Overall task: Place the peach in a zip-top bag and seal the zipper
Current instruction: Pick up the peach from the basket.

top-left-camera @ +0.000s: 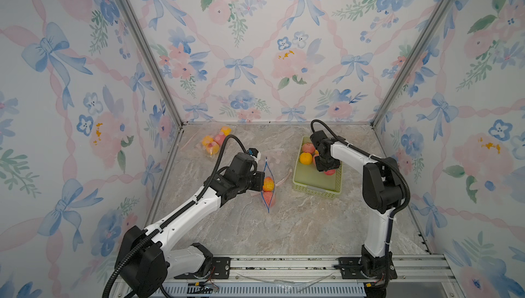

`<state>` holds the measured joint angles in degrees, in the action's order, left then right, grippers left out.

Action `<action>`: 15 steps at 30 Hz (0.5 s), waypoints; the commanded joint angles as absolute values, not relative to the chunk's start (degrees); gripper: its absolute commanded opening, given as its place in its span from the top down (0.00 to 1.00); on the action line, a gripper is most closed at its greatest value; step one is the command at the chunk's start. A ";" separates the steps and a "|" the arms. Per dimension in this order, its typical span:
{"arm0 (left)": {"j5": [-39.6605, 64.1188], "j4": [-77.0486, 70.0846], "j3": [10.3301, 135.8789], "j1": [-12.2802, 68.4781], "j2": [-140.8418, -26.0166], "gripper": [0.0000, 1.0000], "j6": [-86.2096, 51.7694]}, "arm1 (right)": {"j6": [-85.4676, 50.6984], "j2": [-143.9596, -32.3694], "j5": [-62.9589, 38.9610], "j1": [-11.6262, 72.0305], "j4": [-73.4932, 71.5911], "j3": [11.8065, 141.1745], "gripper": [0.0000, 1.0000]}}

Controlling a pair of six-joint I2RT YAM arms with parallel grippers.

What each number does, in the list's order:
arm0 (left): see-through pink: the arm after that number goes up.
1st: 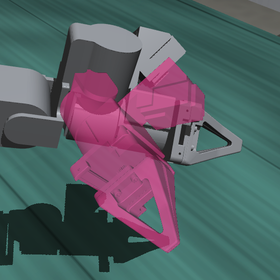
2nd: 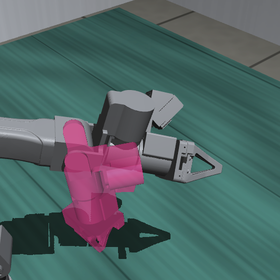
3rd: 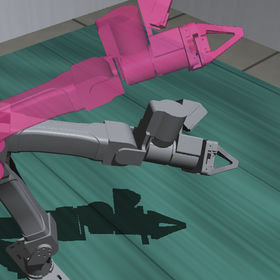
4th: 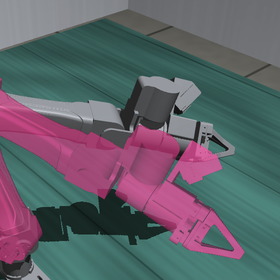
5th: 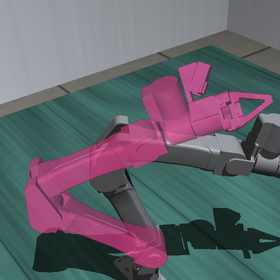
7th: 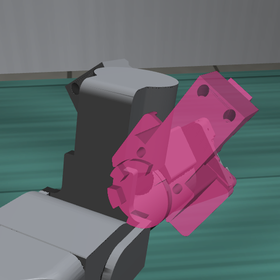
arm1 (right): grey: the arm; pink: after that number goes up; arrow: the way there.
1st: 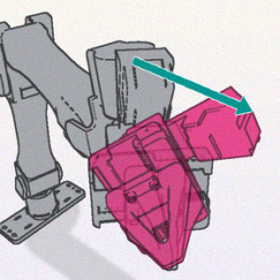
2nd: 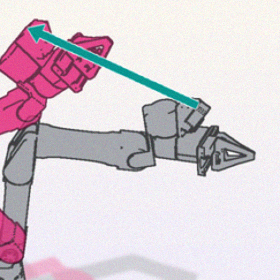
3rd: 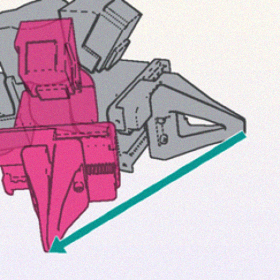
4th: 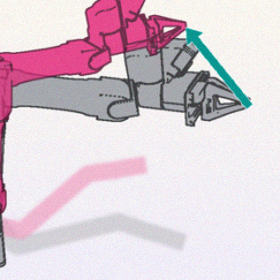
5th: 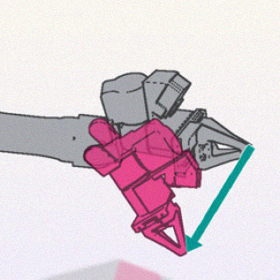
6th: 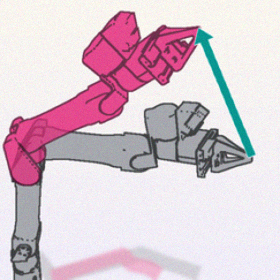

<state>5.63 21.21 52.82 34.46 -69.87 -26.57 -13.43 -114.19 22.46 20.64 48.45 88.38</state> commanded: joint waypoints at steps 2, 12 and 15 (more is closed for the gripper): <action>6.86 21.44 53.00 34.10 -69.52 1.00 -26.49 | -15.35 -104.86 20.34 23.45 49.65 86.49 0.56; 6.95 20.35 52.12 34.10 -69.70 1.00 -27.33 | -25.12 -84.80 2.51 35.11 34.60 77.35 0.59; 7.05 19.83 51.78 34.01 -69.62 1.00 -27.66 | -28.58 -81.36 0.60 40.71 27.91 74.89 0.60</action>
<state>6.09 20.95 52.75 34.46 -69.87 -27.00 -23.42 -83.55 6.09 36.75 36.40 77.45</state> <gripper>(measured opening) 0.047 0.480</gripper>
